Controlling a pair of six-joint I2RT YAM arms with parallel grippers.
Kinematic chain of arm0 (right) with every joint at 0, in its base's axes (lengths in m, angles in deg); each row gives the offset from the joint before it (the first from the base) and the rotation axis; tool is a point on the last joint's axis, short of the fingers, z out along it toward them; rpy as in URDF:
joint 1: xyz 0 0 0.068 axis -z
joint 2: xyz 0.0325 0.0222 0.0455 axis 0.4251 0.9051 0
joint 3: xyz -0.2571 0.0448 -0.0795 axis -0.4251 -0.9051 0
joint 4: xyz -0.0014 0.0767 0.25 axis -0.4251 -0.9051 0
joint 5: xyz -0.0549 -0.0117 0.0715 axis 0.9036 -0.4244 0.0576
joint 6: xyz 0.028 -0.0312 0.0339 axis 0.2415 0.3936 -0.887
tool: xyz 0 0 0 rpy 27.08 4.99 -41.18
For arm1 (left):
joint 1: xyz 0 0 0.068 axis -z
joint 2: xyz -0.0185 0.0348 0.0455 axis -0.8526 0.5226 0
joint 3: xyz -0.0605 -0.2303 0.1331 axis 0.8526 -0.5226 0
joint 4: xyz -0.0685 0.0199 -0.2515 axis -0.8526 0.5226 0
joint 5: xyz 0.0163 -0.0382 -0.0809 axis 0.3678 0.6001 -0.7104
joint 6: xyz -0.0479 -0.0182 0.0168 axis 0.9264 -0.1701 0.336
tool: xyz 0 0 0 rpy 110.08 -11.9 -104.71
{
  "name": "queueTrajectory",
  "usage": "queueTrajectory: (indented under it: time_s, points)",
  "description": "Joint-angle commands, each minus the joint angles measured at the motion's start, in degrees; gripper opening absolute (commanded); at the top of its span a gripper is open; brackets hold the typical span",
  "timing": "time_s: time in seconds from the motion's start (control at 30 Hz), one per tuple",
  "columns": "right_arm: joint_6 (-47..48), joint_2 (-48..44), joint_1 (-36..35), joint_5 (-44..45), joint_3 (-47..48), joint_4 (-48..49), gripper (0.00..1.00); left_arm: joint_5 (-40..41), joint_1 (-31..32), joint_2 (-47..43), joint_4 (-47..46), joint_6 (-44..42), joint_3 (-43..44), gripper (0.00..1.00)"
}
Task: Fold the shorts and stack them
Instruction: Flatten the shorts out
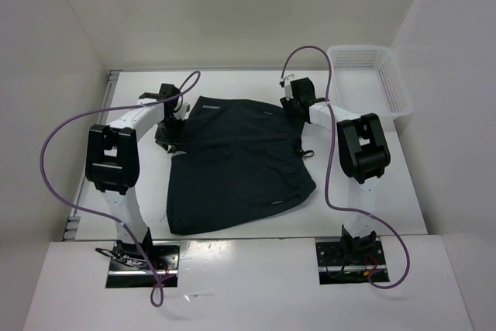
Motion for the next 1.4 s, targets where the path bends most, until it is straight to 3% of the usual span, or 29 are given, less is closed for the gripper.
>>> queueTrajectory:
  time_s: [0.0,0.03,0.13,0.23,0.43,0.53,0.57,0.63,0.87,1.13,1.27,1.3,1.37]
  points:
    - [1.5,0.7,0.3,1.4,4.8,3.2,0.49,2.8,0.1,-0.4,1.5,0.1,1.9,0.44]
    - [1.5,0.7,0.3,0.7,6.4,3.2,0.50,1.8,-0.5,-0.4,1.5,0.1,5.9,0.56]
    - [3.0,0.7,0.3,0.7,8.8,2.5,0.52,-3.2,-0.5,2.9,-0.1,0.1,14.1,0.74]
    - [4.6,0.7,0.3,2.0,8.8,3.0,0.53,-7.9,-0.5,8.5,-3.1,0.1,25.5,0.75]
    - [5.8,1.3,0.8,2.0,8.3,3.0,0.53,-7.9,2.2,22.3,-7.5,0.1,41.0,0.75]
    - [5.3,1.9,0.8,2.0,8.3,3.0,0.58,-7.9,2.2,27.8,-8.4,0.1,45.8,0.76]
    - [5.3,1.9,0.8,2.0,8.3,3.0,0.65,-7.9,2.2,30.2,-9.0,0.1,48.8,0.76]
    - [4.7,2.5,1.3,1.5,8.3,2.5,0.69,-7.9,2.2,33.2,-9.7,0.1,51.6,0.78]
    - [5.7,4.2,2.4,-1.6,7.1,0.9,0.70,-9.3,3.2,39.1,-9.7,0.1,59.2,0.79]
    - [7.6,6.7,3.5,-5.4,7.7,-2.6,0.70,-10.5,4.4,42.0,-8.3,0.1,59.9,0.56]
    - [9.8,7.3,3.5,-7.1,7.2,-5.2,0.65,-11.7,4.4,42.6,-7.3,0.1,59.3,0.31]
    - [10.3,7.3,3.5,-8.2,7.2,-5.9,0.63,-11.7,4.4,42.6,-7.3,0.1,59.3,0.20]
    - [11.4,7.3,3.5,-9.6,6.6,-8.1,0.60,-11.7,4.4,42.6,-7.3,0.1,59.3,0.12]
